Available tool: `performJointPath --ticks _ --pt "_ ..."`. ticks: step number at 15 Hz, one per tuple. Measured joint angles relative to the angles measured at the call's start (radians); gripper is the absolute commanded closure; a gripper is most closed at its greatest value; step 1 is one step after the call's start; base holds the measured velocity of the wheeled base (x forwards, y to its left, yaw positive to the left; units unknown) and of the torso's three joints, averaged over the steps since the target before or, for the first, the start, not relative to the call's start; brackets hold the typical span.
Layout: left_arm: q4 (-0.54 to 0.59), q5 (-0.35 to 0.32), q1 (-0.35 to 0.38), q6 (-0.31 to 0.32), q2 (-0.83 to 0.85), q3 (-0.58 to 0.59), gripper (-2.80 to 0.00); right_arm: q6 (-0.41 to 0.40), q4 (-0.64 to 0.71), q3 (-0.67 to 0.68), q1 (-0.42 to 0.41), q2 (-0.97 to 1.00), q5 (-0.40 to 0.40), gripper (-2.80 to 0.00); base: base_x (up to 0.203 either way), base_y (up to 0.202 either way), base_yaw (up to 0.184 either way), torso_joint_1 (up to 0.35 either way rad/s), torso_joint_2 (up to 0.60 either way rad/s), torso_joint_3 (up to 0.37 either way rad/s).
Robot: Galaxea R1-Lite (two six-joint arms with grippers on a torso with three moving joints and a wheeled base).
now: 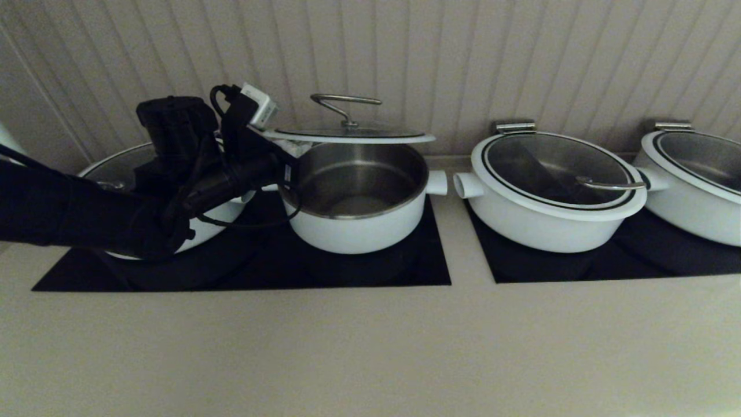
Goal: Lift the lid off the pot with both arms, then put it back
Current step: Open the pot lid completely
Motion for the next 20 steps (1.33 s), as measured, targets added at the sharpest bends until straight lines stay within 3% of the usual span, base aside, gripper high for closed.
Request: performJointPath --ticks 20 --pt "-0.004 0.001 0.001 -0.002 -0.007 -0.060 0.00 0.000 0.000 0.000 0.000 -0.011 0.000 0.00 0.000 0.000 0.000 0.000 0.00 0.000"
